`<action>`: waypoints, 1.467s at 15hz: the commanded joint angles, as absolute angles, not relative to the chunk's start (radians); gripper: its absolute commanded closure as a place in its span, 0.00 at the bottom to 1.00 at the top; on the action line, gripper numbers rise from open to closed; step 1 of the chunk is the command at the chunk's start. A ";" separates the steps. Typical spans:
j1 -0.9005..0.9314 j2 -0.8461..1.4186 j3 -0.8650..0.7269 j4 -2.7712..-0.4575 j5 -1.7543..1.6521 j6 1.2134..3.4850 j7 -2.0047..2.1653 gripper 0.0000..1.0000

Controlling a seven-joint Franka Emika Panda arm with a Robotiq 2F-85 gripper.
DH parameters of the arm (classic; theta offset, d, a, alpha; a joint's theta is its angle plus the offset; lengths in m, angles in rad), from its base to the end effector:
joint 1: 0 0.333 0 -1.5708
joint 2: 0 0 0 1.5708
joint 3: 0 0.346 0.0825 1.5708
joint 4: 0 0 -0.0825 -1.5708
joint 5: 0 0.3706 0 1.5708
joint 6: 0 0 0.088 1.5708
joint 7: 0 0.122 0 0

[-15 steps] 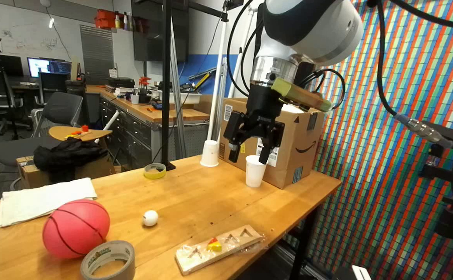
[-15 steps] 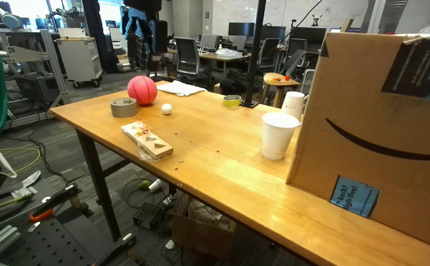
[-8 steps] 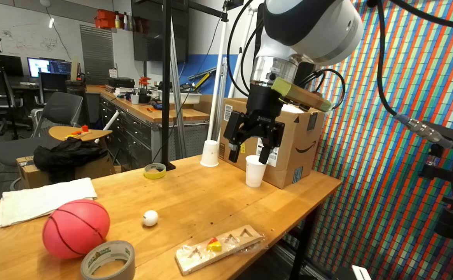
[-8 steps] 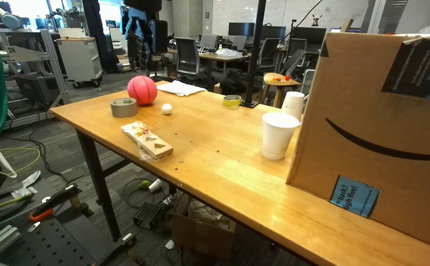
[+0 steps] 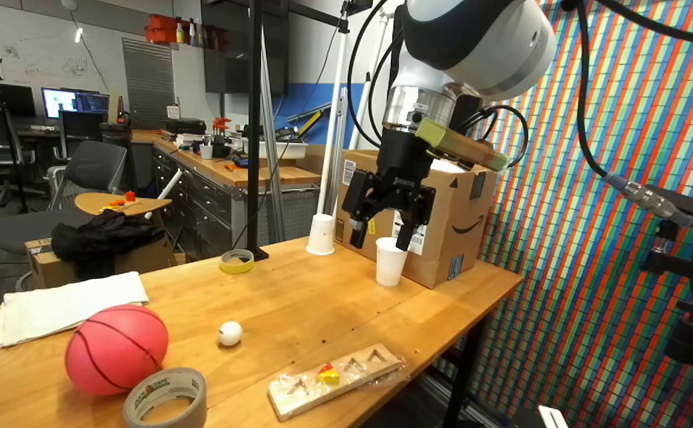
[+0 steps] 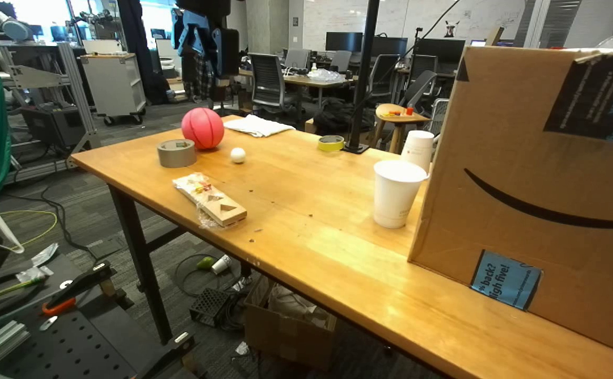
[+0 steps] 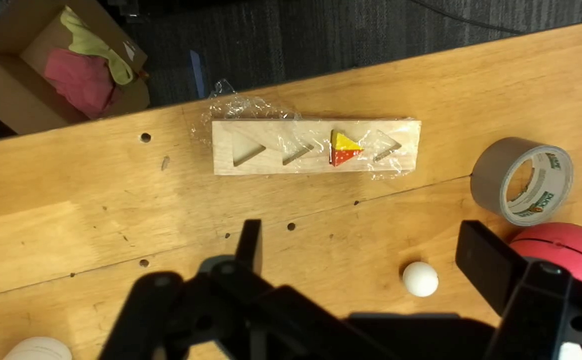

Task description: Put the white ball in the cup, then put the basketball on the tape

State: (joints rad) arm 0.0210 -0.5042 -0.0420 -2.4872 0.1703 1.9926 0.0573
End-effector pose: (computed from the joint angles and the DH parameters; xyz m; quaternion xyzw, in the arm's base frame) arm 0.3675 0.0039 0.4829 -0.9936 0.0708 -0.0024 0.0879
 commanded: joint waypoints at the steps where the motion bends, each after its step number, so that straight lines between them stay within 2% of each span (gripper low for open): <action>1: 0.010 -0.504 -0.032 -2.485 0.175 1.989 0.053 0.00; 6: 0.025 -0.486 -0.009 -2.474 0.179 1.992 0.066 0.00; 14: 0.105 -0.367 0.121 -2.357 0.170 2.001 0.098 0.00; 22: 0.138 -0.013 0.174 -2.029 0.119 2.051 0.078 0.00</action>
State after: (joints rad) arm 0.1358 -0.1731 0.1775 -2.1995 0.1501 2.0512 0.0819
